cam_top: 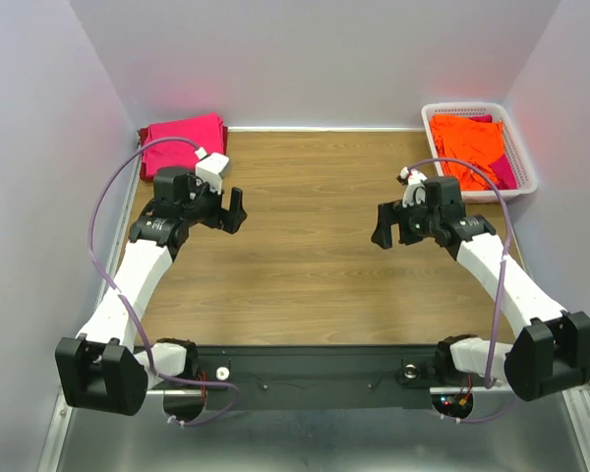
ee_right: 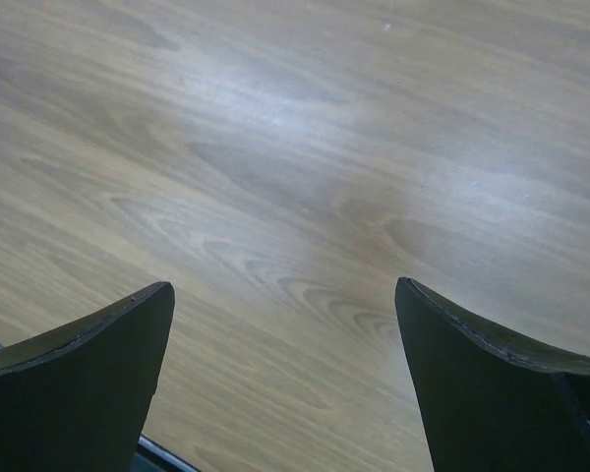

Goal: Fold and stack the t-shirts
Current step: Grab the tshirt from the pile

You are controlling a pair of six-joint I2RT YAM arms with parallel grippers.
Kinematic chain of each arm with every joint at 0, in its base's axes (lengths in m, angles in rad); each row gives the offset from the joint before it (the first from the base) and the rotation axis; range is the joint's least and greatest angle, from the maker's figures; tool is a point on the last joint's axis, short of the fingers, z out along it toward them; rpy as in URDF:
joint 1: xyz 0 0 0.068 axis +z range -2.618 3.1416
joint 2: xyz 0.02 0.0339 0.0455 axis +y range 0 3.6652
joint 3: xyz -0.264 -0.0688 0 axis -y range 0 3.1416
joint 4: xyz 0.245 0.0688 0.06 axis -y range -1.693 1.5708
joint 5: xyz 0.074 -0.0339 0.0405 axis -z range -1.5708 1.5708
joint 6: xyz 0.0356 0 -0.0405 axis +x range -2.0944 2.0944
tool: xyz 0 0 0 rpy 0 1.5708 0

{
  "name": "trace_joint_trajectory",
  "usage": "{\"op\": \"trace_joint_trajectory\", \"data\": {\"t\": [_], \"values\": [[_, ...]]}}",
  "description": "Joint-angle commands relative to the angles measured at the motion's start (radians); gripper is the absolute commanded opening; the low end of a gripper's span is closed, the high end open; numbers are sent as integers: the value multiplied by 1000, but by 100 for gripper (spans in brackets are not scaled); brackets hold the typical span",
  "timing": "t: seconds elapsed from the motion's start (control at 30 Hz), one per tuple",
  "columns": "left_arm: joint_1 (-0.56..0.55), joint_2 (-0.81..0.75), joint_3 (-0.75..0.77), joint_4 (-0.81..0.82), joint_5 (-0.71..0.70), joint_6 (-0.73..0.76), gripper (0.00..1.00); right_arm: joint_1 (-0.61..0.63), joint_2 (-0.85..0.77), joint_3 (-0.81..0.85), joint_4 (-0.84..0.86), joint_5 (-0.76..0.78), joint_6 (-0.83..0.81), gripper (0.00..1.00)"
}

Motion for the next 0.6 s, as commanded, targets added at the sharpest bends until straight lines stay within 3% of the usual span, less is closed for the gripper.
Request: {"op": "trace_joint_trajectory", "data": {"t": [0.0,0.17,0.27,0.57], "values": [[15,25,67,-5,38,-9,99,-7,57,160,-28,94,-64,100],[34,123,183,-71,80,-10,99,-18,190,367,-107,131,-158,100],[40,157,263,-108,122,-10,99,-45,273,576,-152,183,-201,100],[43,217,361,-133,173,-12,99,-292,532,921,-172,127,-245,100]]}}
